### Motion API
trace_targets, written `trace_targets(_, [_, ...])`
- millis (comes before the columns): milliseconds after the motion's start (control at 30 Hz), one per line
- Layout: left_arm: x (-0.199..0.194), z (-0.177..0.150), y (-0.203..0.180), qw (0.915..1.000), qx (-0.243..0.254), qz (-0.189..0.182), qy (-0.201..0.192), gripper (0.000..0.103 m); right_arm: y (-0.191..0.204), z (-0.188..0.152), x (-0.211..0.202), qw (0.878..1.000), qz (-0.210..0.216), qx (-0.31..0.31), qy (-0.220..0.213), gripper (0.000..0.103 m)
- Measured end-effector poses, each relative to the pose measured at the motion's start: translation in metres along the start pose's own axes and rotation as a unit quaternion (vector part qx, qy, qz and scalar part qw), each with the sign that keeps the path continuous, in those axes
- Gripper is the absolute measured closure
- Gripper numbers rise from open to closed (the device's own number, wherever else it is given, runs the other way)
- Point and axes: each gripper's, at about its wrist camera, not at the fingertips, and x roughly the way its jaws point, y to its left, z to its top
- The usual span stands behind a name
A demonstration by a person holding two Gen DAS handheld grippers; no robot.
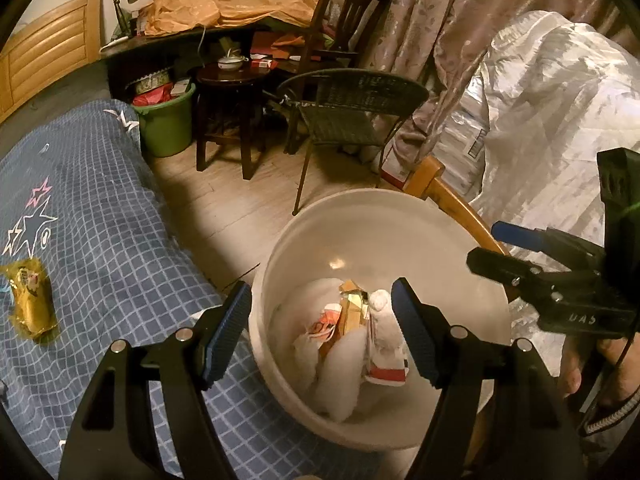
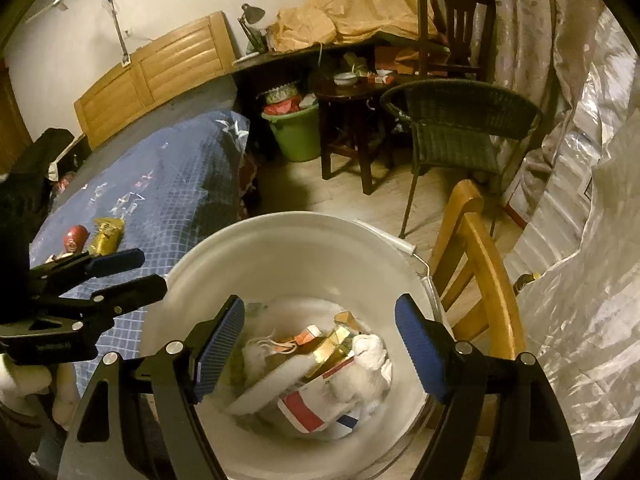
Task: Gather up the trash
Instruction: 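Move both tools back to the bed toward the white lid and sponge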
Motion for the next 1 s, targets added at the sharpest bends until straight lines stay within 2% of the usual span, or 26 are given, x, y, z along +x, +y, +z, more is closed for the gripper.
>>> trace_targets(167, [-0.019, -0.013, 0.009, 1.0, 0.004, -0.002, -0.006, 0.034, 0.021, -0.005, -0.025, 0.999, -0.004, -0.019, -0.036, 0.025])
trace_targets(300, [-0.042, -0.027, 0.018, 0.9997, 0.017, -0.008, -0.014, 0.034, 0.051, -0.01, -0.056, 0.995, -0.007, -0.046, -0.09, 0.025])
trace_targets(400, [-0.067, -0.046, 0.035, 0.9994, 0.021, -0.016, -0.022, 0.034, 0.084, -0.022, -0.082, 0.988, 0.008, -0.071, -0.133, 0.024])
trace_targets(500, [-0.095, -0.07, 0.072, 0.9995, 0.007, -0.003, -0.03, 0.034, 0.112, -0.038, -0.092, 0.985, 0.029, -0.088, -0.145, 0.024])
trace_targets(600, [-0.126, -0.098, 0.135, 0.9977, -0.045, 0.036, -0.038, 0.034, 0.142, -0.053, -0.087, 0.984, 0.063, -0.097, -0.135, 0.024])
trace_targets(633, [-0.144, -0.111, 0.169, 0.9941, -0.08, 0.058, -0.045, 0.034, 0.156, -0.058, -0.08, 0.983, 0.076, -0.105, -0.126, 0.024])
trace_targets(667, [-0.155, -0.12, 0.188, 0.9913, -0.1, 0.07, -0.049, 0.034, 0.164, -0.06, -0.076, 0.983, 0.083, -0.109, -0.121, 0.024])
trace_targets(767, [-0.197, -0.152, 0.266, 0.9714, -0.183, 0.134, -0.071, 0.034, 0.196, -0.066, -0.06, 0.982, 0.107, -0.123, -0.1, 0.024])
trace_targets(833, [-0.22, -0.175, 0.313, 0.9525, -0.24, 0.169, -0.081, 0.034, 0.218, -0.07, -0.05, 0.98, 0.122, -0.133, -0.09, 0.024])
trace_targets(900, [-0.229, -0.197, 0.359, 0.9321, -0.298, 0.193, -0.072, 0.034, 0.239, -0.073, -0.04, 0.977, 0.137, -0.141, -0.079, 0.024])
trace_targets(1000, [-0.224, -0.21, 0.396, 0.92, -0.334, 0.199, -0.051, 0.034, 0.27, -0.079, -0.027, 0.973, 0.155, -0.158, -0.062, 0.024])
